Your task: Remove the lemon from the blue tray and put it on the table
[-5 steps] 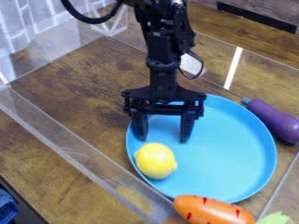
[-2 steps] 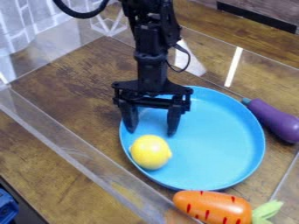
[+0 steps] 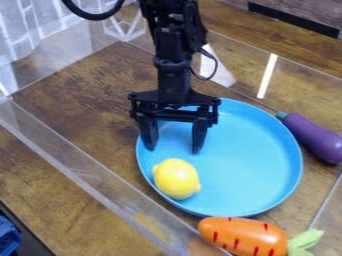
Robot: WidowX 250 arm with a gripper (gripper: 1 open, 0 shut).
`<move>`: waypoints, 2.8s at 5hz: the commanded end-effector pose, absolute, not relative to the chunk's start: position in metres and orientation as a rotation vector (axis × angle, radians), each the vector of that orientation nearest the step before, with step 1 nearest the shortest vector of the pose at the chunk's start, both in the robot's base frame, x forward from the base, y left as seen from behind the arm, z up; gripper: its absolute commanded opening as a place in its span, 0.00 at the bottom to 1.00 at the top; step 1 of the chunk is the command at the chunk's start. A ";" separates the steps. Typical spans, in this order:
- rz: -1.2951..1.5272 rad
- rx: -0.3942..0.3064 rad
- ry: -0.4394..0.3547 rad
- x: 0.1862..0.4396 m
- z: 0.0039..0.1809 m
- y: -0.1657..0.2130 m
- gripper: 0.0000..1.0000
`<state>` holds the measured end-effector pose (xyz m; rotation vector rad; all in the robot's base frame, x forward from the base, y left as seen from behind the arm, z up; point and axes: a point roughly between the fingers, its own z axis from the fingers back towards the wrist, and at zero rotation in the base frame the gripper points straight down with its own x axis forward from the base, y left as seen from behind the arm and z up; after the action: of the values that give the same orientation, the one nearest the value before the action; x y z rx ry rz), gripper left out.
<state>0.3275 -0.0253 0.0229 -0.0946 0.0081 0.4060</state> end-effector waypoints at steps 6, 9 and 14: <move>0.303 -0.097 0.000 0.302 0.014 0.000 1.00; 0.298 -0.115 0.018 0.279 0.010 -0.042 1.00; 0.352 -0.132 0.041 0.277 0.007 -0.048 1.00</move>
<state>0.2867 -0.0481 0.0197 -0.1401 -0.0165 0.3231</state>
